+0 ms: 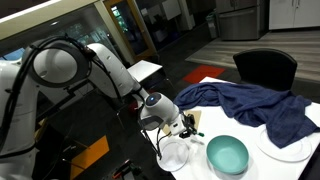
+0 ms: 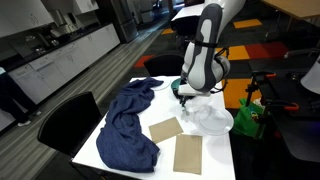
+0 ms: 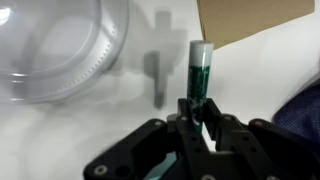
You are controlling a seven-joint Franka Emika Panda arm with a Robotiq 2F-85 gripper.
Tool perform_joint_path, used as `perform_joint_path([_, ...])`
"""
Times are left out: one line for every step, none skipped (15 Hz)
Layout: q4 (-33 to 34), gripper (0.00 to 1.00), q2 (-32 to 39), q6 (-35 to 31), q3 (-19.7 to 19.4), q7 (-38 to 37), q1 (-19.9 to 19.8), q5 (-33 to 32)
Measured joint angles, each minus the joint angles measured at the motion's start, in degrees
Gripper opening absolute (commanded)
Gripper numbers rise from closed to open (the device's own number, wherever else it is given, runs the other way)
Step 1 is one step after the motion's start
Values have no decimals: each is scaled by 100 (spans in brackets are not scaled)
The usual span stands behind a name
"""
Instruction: Place the green marker inside the green bowl
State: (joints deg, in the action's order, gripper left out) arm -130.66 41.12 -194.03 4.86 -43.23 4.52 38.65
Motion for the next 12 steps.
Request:
perform_joint_path([-70, 5, -104, -106, -13, 0, 45, 45])
perform_joint_path([-144, 5, -213, -196, -24, 1, 78, 87])
perform_joint_path([-222, 5, -329, -289, -39, 2, 100, 124])
perform_joint_path([-301, 5, -450, -363, -62, 4, 118, 163])
perform_joint_path([-370, 5, -572, -391, -96, 9, 124, 188])
perform_joint_path([-428, 5, -698, -391, -155, 13, 135, 218])
perform_joint_path([-471, 5, -819, -391, -223, 15, 134, 243])
perform_joint_path([-518, 5, -939, -391, -290, 15, 124, 259])
perform_joint_path([-562, 5, -1048, -390, -349, 15, 100, 264])
perform_joint_path([-597, 5, -1140, -385, -400, 15, 67, 266])
perform_joint_path([-625, 5, -1221, -362, -442, 15, 25, 266])
perform_joint_path([-647, 5, -1290, -323, -473, 15, -36, 266])
